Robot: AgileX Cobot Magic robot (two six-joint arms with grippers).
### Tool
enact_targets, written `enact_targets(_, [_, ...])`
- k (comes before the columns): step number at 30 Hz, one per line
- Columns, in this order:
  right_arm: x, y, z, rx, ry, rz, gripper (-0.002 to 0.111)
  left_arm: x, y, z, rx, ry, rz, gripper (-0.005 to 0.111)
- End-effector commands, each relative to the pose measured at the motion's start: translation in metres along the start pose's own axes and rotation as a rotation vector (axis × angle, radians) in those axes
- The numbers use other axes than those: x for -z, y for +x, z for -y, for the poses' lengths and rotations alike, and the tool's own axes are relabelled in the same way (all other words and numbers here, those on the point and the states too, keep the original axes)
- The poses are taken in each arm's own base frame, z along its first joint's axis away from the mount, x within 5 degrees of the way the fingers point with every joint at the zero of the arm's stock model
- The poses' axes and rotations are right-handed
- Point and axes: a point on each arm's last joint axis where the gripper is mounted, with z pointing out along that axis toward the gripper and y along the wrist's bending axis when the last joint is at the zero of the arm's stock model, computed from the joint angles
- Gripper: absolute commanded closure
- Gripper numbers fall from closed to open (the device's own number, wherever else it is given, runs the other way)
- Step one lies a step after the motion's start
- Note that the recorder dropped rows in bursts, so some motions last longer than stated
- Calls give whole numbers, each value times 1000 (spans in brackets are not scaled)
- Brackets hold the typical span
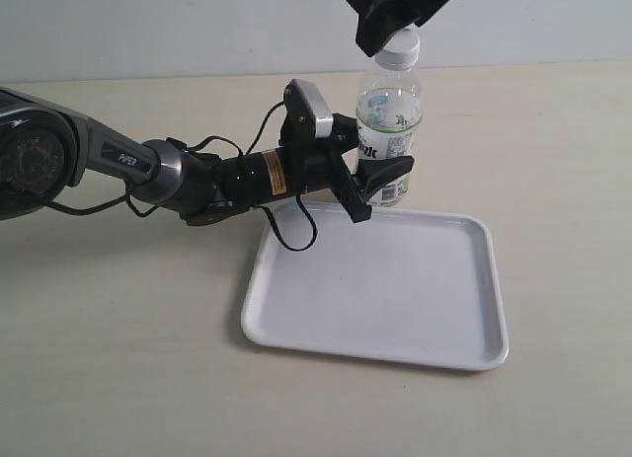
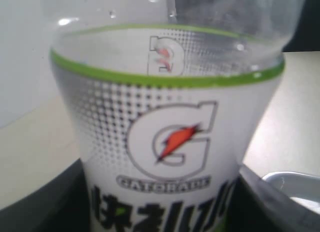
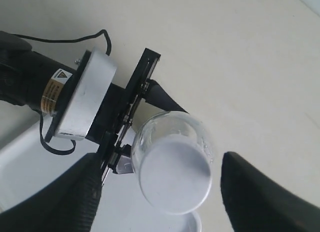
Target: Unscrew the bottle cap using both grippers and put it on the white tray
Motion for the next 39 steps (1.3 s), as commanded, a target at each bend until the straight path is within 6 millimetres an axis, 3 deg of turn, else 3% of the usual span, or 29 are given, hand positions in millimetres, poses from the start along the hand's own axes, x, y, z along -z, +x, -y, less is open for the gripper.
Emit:
enact_targets(1, [1, -3, 1, -3, 10, 20, 44, -1, -9, -4, -7, -17, 24, 107])
enact_targets(7, [-18, -1, 3, -2, 7, -30, 44, -1, -9, -4, -7, -17, 24, 107])
enact_targets(31, [-18, 2, 6, 1, 34, -59, 46, -1, -10, -5, -5, -21, 26, 107])
enact_targets(39, [-9, 1, 5, -11, 42, -33, 48, -1, -10, -5, -5, -21, 26, 107])
